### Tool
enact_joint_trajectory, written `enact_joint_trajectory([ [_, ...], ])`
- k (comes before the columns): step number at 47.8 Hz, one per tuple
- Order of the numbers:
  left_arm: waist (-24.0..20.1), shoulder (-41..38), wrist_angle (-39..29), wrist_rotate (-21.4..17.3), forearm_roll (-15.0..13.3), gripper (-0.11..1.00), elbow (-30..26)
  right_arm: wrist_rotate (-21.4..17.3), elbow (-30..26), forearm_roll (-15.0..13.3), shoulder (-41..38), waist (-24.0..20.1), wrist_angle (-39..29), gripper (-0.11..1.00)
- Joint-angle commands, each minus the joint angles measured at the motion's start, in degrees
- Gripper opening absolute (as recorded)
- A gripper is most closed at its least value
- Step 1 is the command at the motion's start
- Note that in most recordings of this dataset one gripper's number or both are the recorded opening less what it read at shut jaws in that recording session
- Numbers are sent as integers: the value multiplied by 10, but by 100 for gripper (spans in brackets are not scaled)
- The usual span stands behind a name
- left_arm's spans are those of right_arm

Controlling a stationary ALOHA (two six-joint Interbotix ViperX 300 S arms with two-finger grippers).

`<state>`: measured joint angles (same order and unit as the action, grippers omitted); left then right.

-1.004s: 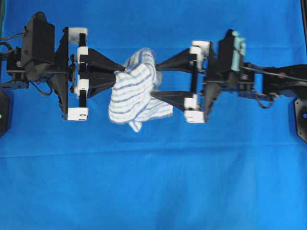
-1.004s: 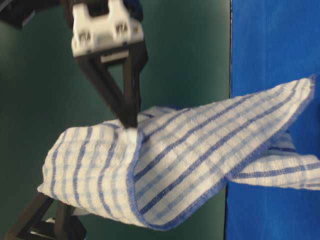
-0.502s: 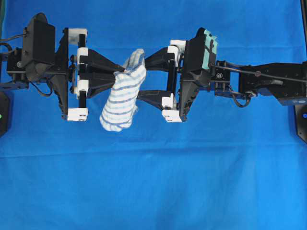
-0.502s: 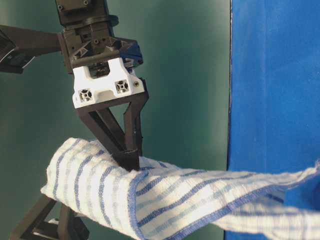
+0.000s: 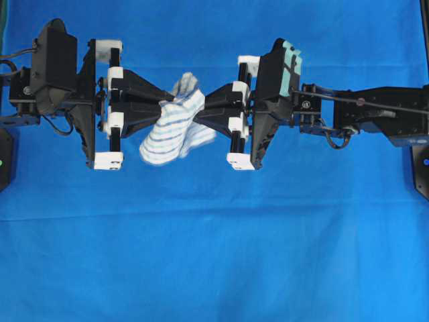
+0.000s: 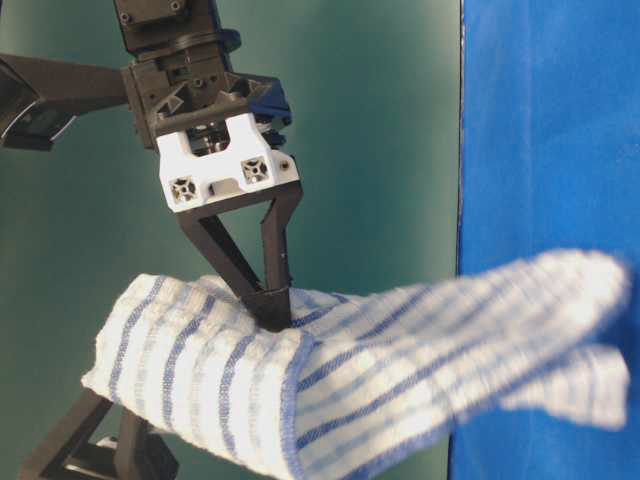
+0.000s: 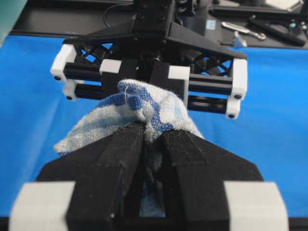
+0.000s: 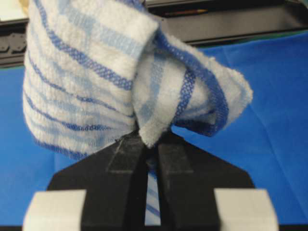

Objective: Hand over the towel.
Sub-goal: 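Open the left gripper and pull it back, right gripper holding towel, then lower the towel with the right gripper onto the table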

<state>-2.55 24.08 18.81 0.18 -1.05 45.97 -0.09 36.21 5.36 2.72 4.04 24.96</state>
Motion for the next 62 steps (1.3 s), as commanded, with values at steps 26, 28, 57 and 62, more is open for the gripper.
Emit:
enact_joint_trajectory([
  [26,3,12,12,0,-2,39,-4,-1,8,0,38,2,-2,4],
  [28,3,14,13,0,-2,52,-2,-3,18,-1,51,2,-2,4],
  [57,0,128,6,0,-2,92,68,-7,178,30,263,2,-21,4],
  [62,0,134,6,0,-3,92,73,-7,177,32,261,2,-21,4],
])
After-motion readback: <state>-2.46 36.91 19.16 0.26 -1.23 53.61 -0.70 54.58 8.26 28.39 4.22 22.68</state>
